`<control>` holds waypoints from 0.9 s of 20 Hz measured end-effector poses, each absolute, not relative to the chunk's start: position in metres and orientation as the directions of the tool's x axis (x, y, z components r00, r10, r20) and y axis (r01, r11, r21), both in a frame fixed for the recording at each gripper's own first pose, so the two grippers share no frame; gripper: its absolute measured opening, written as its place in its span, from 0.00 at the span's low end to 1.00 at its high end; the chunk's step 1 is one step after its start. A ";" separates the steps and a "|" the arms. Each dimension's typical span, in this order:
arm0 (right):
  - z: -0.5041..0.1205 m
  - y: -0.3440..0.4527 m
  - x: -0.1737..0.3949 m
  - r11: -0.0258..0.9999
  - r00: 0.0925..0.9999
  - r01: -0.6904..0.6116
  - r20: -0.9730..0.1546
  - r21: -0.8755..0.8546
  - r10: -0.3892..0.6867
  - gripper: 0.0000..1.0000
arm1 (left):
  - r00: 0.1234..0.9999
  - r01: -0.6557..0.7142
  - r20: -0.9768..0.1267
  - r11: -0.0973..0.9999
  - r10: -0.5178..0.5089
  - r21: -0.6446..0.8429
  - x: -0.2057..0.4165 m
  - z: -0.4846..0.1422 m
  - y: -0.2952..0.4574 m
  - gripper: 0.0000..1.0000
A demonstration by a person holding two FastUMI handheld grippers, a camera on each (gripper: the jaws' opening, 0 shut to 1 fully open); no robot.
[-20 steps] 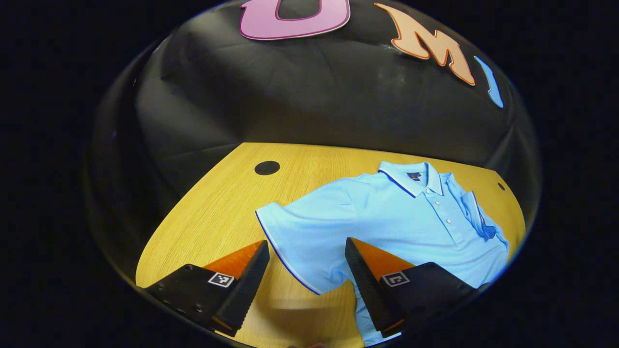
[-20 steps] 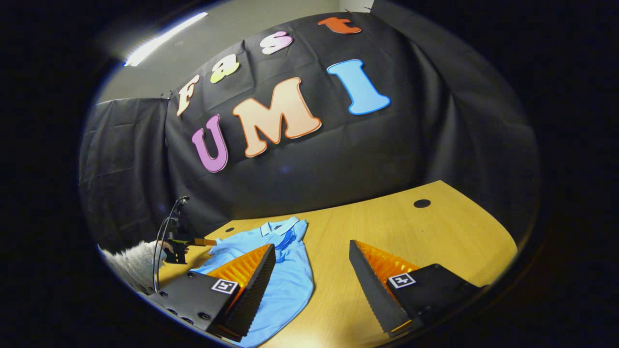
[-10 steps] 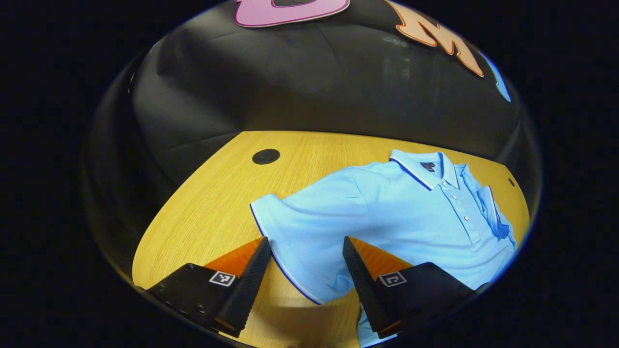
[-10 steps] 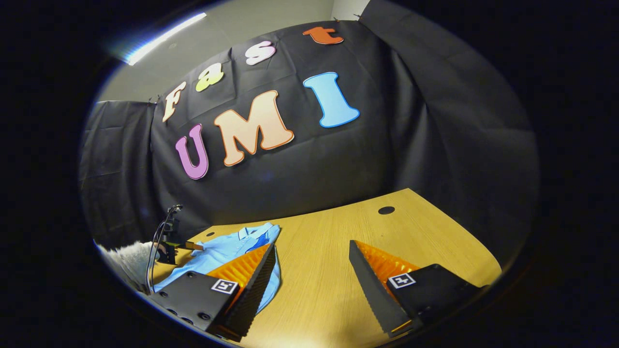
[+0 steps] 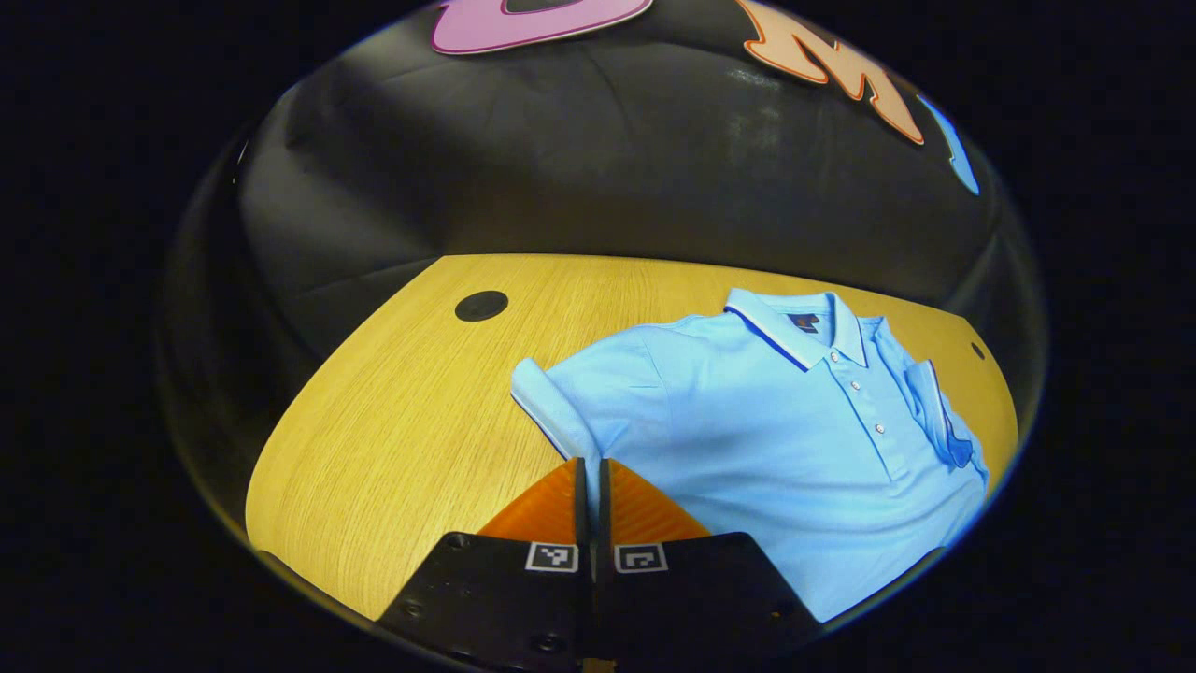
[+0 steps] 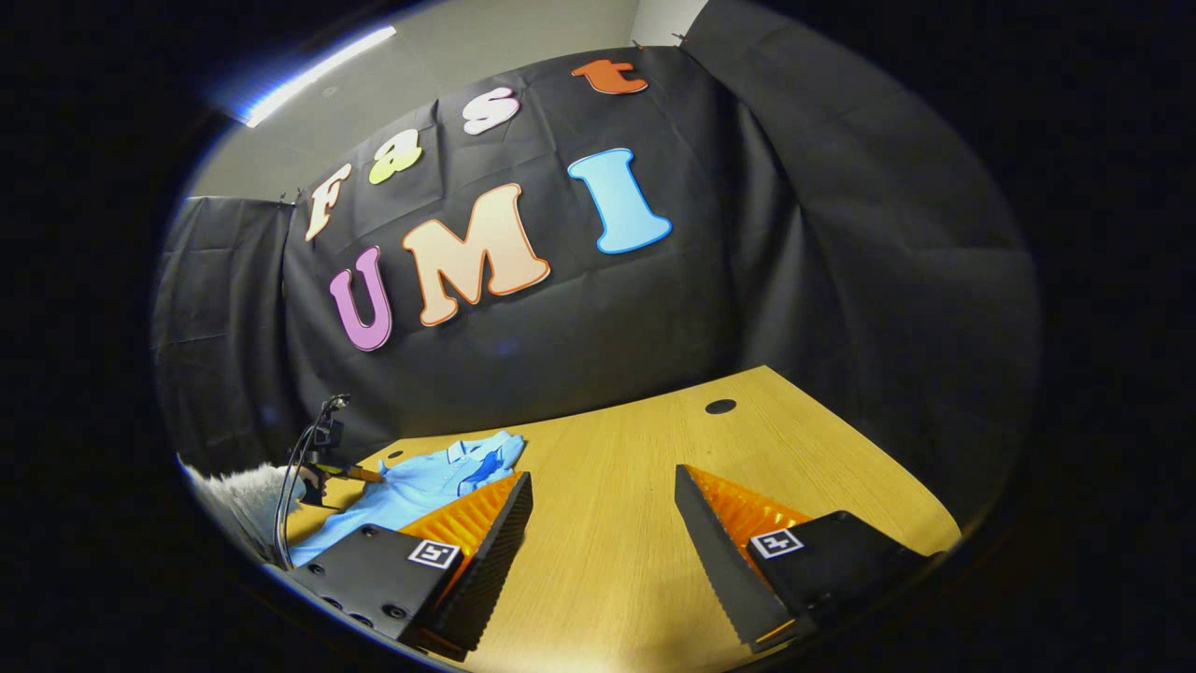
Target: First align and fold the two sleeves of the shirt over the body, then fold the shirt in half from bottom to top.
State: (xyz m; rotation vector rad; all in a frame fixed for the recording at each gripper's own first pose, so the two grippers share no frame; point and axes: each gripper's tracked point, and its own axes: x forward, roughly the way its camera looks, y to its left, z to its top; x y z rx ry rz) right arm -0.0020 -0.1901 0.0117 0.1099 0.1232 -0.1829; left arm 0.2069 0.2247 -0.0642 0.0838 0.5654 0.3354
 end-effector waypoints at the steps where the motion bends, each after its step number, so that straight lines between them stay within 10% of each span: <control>1: 0.011 -0.194 -0.005 0.976 0.974 0.197 -0.133 0.093 -0.184 0.97 | 0.793 -0.284 -0.506 0.941 0.338 0.183 0.209 -0.059 0.221 0.00; 18: 0.048 -0.266 -0.032 0.961 0.963 0.263 -0.089 0.086 -0.255 0.97 | 0.857 -0.047 -0.490 0.971 0.159 0.234 0.286 -0.044 0.069 0.00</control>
